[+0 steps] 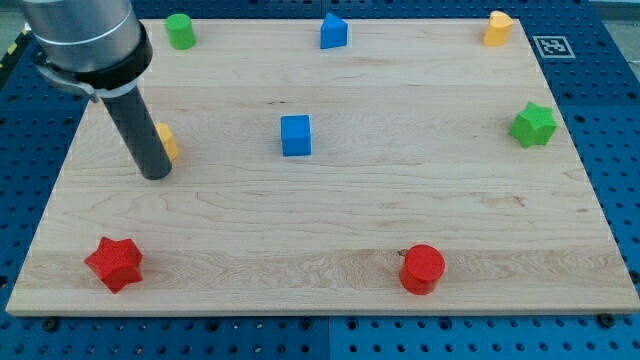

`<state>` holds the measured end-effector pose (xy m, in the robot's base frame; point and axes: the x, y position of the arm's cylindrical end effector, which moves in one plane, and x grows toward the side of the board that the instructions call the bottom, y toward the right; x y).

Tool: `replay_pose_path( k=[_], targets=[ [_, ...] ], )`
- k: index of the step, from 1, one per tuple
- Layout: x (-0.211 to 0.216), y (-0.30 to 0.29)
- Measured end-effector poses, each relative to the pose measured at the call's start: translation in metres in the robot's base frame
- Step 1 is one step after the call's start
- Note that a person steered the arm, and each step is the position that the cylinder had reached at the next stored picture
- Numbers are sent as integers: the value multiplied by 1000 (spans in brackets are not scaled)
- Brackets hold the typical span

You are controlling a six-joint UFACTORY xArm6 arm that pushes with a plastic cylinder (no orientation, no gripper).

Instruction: Point at the blue cube

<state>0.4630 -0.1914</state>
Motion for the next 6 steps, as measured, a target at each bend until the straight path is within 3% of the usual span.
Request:
replay_pose_path(
  k=[1, 3, 6],
  targets=[
    [-4, -2],
    [3, 54],
    [-31, 137]
  ],
)
